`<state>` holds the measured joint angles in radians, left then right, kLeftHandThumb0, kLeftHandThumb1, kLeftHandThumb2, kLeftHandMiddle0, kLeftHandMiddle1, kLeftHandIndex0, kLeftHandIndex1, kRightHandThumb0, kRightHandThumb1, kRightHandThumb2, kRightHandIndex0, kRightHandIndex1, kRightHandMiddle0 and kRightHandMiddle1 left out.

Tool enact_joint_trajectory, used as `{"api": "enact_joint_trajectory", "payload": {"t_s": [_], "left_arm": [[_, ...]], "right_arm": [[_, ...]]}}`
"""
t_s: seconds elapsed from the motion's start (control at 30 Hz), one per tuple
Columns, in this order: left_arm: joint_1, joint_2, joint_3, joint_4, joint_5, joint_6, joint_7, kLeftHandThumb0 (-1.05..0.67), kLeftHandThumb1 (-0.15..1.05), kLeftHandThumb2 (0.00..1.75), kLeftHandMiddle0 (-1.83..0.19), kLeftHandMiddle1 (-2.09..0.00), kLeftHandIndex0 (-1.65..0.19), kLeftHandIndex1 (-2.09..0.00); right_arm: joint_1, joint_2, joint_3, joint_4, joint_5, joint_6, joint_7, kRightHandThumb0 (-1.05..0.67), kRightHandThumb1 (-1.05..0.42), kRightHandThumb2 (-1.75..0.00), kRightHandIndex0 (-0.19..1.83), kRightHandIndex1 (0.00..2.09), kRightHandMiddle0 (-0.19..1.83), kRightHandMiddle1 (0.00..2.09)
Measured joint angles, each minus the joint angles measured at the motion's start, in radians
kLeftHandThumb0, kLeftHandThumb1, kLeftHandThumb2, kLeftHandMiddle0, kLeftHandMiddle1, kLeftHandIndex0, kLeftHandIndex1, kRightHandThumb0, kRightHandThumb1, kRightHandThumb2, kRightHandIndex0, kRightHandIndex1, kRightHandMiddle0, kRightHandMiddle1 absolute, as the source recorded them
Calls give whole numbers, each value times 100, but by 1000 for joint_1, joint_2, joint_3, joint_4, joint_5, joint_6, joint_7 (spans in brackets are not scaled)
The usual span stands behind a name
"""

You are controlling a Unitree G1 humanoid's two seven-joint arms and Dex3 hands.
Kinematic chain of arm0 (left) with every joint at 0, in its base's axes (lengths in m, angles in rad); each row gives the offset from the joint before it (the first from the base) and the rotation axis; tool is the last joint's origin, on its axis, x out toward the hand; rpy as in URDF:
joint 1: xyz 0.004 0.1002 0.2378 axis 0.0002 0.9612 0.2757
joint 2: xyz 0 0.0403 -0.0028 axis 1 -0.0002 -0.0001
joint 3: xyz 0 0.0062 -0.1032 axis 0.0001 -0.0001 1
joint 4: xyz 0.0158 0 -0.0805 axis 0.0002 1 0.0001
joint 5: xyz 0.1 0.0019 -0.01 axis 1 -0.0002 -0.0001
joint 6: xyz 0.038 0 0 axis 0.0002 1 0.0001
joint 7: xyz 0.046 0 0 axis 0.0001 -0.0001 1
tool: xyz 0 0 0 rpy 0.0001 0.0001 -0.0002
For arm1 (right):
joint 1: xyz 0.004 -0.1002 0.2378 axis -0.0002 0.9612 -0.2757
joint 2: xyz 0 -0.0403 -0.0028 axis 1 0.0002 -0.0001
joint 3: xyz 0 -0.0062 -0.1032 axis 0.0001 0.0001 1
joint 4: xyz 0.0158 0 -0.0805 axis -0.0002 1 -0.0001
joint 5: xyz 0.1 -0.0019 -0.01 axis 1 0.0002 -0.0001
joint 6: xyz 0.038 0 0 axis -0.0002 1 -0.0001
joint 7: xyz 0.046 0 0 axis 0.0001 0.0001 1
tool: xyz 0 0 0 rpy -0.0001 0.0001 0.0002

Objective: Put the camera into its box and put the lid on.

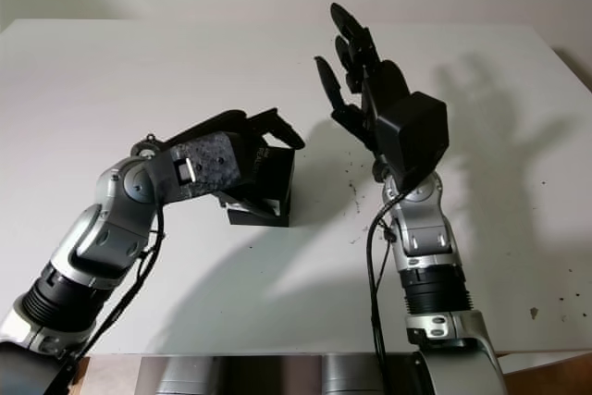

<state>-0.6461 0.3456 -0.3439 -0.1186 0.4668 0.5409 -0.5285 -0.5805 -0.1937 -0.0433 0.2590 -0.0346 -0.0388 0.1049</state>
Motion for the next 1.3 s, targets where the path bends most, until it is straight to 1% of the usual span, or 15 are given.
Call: {"api": "enact_joint_trajectory", "payload": {"t_s": [0.13, 0.27, 0.37, 0.43, 0.53, 0.7, 0.8, 0.87, 0.97, 1.07, 1.13, 1.3], "left_arm": [[-10, -12, -9, 7, 9, 27, 2, -10, 93, 5, -38, -147, -33, -144], [-15, -20, -17, 8, 20, 53, 4, -9, 93, 5, -33, -152, -34, -142], [-15, -27, -18, 9, 21, 67, 8, -10, 93, 5, -29, -152, -33, -142], [-15, -30, -18, 8, 21, 79, 10, -9, 94, 6, -35, -152, -32, -141], [-15, -35, -19, -3, 30, 124, 11, -11, 95, 6, -42, -155, -31, -140], [-14, -35, -29, -20, 51, 184, 12, -11, 95, 6, -44, -160, -30, -143], [-4, -34, -31, -37, 61, 198, 16, -10, 95, 5, -45, -159, -30, -144], [6, -34, -31, -50, 65, 203, 20, -10, 95, 5, -43, -155, -29, -145], [24, -33, -31, -74, 68, 207, 31, -8, 95, 5, -42, -155, -29, -145], [40, -31, -31, -103, 73, 234, 31, -10, 95, 5, -35, -154, -29, -145], [48, -30, -31, -120, 77, 259, 30, -9, 95, 5, -38, -149, -29, -144], [67, -29, -31, -147, 83, 292, 40, -10, 95, 5, -40, -144, -28, -143]], "right_arm": [[0, 0, 0, 0, 0, -2, -1, -61, -105, -52, 11, 6, 3, 27], [0, 0, 0, 0, -1, -4, -2, -61, -105, -52, 11, 5, 2, 26], [0, 1, 0, 1, -1, -5, -2, -61, -105, -53, 11, 5, 3, 26], [0, 1, 0, 1, 0, -5, -2, -62, -105, -52, 11, 5, 3, 26], [0, 1, 0, 1, 0, -5, -2, -62, -105, -52, 11, 5, 3, 25], [0, 2, 0, 4, 1, -5, -1, -62, -105, -52, 11, 5, 3, 24], [0, 2, 0, 9, 1, -5, 1, -62, -105, -52, 10, 5, 4, 24], [0, 2, 0, 11, 4, -5, 4, -61, -105, -52, 10, 5, 3, 23], [-1, 2, 0, 14, 9, -5, 9, -61, -105, -52, 10, 5, 4, 23], [-1, 3, 0, 18, 11, -5, 11, -62, -105, -52, 10, 5, 5, 22], [-3, 3, 1, 22, 11, -5, 12, -62, -105, -53, 9, 5, 5, 21], [-11, 9, 5, 47, 21, -5, 23, -62, -105, -52, 10, 5, 6, 19]]}}
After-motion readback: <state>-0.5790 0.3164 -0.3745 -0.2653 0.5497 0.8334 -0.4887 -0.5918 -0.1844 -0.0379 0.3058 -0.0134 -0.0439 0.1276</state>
